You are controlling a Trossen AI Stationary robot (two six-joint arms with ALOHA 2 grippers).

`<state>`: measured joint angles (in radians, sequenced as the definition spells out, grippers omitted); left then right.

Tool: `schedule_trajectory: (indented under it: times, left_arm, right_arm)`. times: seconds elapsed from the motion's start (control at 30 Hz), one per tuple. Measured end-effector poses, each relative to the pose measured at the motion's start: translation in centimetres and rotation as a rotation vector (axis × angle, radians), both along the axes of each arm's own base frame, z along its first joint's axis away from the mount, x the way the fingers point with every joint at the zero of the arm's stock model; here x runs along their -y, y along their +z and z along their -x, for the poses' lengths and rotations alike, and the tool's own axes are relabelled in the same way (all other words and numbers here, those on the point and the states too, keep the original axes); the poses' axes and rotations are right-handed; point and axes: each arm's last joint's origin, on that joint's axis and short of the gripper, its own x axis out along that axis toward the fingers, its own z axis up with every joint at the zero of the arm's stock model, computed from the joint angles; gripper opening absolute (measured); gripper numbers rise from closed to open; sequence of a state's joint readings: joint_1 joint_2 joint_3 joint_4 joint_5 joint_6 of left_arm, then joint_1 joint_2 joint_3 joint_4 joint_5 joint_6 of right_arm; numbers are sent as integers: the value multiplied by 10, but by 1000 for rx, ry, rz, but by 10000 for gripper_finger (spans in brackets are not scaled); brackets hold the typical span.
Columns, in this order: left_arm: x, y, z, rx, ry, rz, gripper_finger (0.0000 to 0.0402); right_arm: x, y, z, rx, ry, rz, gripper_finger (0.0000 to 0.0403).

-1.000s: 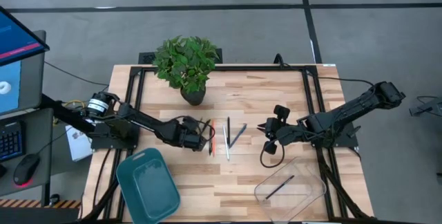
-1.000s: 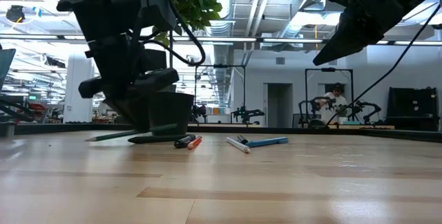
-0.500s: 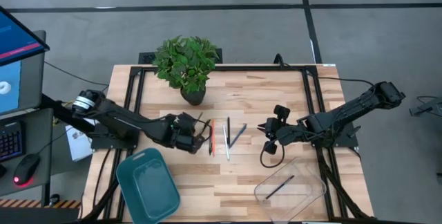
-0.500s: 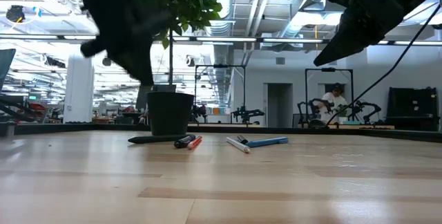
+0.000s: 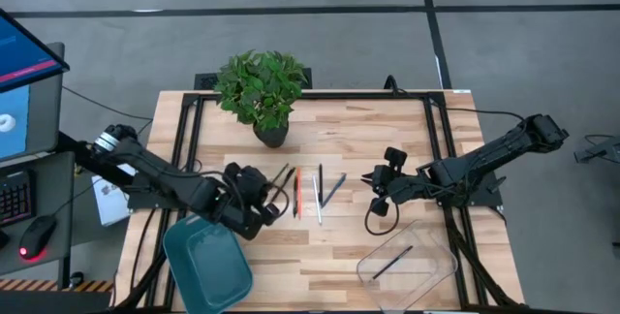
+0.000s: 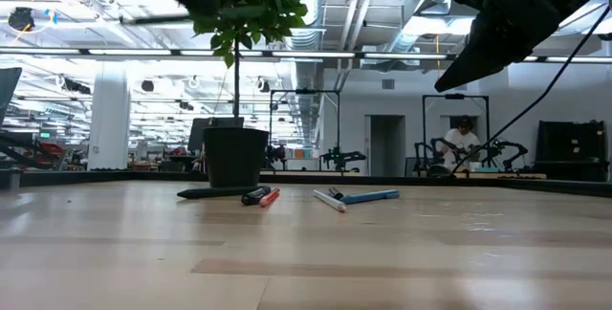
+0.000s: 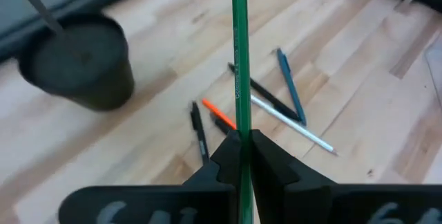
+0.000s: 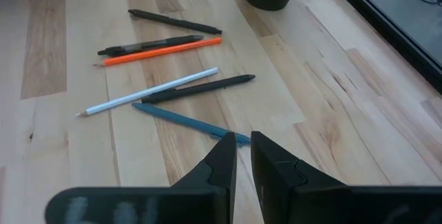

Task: Sort pens & pencils
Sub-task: Put the green pencil into the transparent bin

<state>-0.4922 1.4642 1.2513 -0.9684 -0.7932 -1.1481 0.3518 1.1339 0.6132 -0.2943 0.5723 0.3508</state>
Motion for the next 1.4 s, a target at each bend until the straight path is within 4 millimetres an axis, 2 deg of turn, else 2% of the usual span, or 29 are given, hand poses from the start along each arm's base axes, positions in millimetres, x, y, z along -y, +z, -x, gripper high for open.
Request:
schedule_trajectory:
  times: [0.2, 0.5, 0.8, 1.07, 1.4]
  left_arm:
    - [3, 15, 9, 7, 18, -125, 2]
    - [9, 12, 25, 48, 41, -358, 2]
    - [18, 5, 63, 181, 44, -530, 0]
    - [24, -18, 90, 286, -41, -576, 2]
    - [26, -56, 118, 437, -126, -523, 1]
  right_arm:
    - [0, 0, 0, 1, -1, -1, 68]
    - [0, 0, 0, 2, 0, -1, 68]
    - [0, 0, 0, 29, -45, -53, 68]
    - [1, 8, -8, 135, -66, -103, 68]
    - [7, 15, -15, 234, -99, -137, 68]
